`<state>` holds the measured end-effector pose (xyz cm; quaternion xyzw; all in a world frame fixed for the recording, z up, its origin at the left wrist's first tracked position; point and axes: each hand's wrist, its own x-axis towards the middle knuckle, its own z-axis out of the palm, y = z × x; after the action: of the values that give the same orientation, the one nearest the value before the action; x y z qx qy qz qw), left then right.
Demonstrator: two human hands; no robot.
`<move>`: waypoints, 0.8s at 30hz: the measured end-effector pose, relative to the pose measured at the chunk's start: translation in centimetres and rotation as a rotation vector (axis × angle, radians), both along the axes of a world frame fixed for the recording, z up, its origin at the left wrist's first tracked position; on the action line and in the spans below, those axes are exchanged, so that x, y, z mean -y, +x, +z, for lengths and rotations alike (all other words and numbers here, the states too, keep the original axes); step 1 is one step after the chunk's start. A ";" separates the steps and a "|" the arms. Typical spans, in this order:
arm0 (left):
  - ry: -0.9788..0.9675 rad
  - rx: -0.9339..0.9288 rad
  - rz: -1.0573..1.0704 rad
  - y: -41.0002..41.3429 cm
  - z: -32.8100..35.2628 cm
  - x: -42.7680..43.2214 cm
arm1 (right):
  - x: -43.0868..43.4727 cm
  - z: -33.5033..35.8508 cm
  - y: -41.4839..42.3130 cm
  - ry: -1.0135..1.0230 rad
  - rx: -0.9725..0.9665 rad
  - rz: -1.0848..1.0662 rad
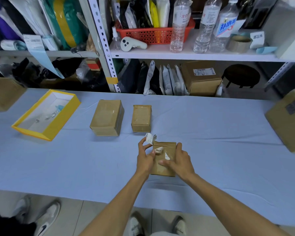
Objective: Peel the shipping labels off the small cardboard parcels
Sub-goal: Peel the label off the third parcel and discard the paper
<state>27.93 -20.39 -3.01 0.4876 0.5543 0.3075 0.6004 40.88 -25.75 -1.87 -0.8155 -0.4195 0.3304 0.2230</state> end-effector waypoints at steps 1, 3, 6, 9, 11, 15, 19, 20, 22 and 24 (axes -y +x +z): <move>-0.008 0.006 0.005 -0.1 -0.1 -0.1 | -0.2 -0.1 0.0 -0.014 0.003 0.014; -0.037 0.019 0.025 -0.6 -0.5 -0.1 | -0.7 -0.3 0.0 -0.035 0.012 0.043; -0.053 0.032 0.026 -1.0 -0.8 0.0 | -0.8 -0.4 0.3 -0.020 0.009 0.056; -0.047 0.017 0.021 -0.9 -0.7 -0.1 | -0.6 -0.2 0.5 -0.030 0.056 0.106; -0.037 0.004 0.014 -0.9 -0.7 -0.1 | -0.5 -0.2 0.5 -0.041 0.067 0.121; -0.027 -0.011 0.001 -0.8 -0.6 -0.3 | -0.4 0.1 0.3 -0.045 0.045 0.123; -0.033 0.000 -0.010 -0.9 -0.5 -0.4 | -0.7 0.0 0.5 -0.076 0.125 0.139; -0.036 0.007 -0.011 -0.9 -0.4 -0.3 | -0.6 -0.1 0.6 -0.086 0.156 0.146; -0.031 0.008 -0.016 -1.0 -0.3 0.0 | -0.5 -0.2 0.6 -0.090 0.236 0.176; -0.012 -0.007 -0.024 -0.9 -0.2 0.1 | -0.2 -0.3 0.5 -0.070 0.251 0.195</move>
<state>27.03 -20.47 -3.23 0.4917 0.5524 0.2953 0.6049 41.37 -25.52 -2.21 -0.8129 -0.5098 0.2605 0.1073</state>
